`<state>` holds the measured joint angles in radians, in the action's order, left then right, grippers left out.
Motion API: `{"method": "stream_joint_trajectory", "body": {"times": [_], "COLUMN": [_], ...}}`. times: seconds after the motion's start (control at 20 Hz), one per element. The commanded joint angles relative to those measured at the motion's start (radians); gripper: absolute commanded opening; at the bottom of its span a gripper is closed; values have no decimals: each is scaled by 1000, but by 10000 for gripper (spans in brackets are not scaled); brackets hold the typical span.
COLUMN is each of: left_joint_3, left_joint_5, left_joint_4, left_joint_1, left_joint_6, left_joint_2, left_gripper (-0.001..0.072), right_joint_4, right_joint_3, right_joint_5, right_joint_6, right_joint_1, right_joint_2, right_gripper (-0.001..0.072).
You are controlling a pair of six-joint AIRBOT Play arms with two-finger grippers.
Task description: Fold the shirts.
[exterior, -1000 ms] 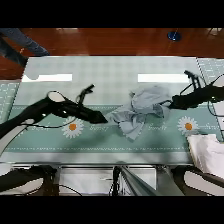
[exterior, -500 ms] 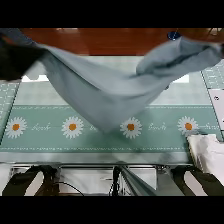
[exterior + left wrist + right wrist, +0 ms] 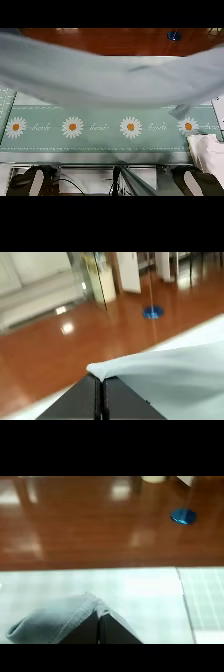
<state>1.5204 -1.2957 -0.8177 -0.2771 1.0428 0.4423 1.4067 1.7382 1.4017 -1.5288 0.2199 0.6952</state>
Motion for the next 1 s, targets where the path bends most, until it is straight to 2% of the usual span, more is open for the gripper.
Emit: {"method": "stream_joint_trajectory", "body": {"times": [0.0,0.15,0.25,0.4,0.5,0.65,0.8,0.95], "left_joint_3": [16,9,-31,-155,-278,-526,-749,-840], "left_joint_5": [-149,-234,-299,-376,-357,-204,81,304], "left_joint_4": [-58,-58,-64,-66,-69,-92,-87,-80], "left_joint_1": [-6,-9,-20,-31,-31,-30,-28,-14], "left_joint_6": [128,208,221,254,253,235,222,188], "left_joint_2": [-30,-33,-33,-33,-32,-28,3,89], "left_gripper": [19,19,18,18,19,19,19,19], "right_joint_4": [94,23,16,-58,-113,-121,-187,-257], "right_joint_3": [19,18,11,-80,-183,-313,-341,-341], "right_joint_5": [192,348,439,445,381,189,10,-202], "right_joint_6": [-33,-58,-54,-49,-37,-24,-5,55], "right_joint_1": [-1,-1,-1,-2,-2,-2,-70,-193], "right_joint_2": [-47,-32,8,81,156,293,473,634], "right_gripper": [20,21,21,21,21,21,22,22]}}
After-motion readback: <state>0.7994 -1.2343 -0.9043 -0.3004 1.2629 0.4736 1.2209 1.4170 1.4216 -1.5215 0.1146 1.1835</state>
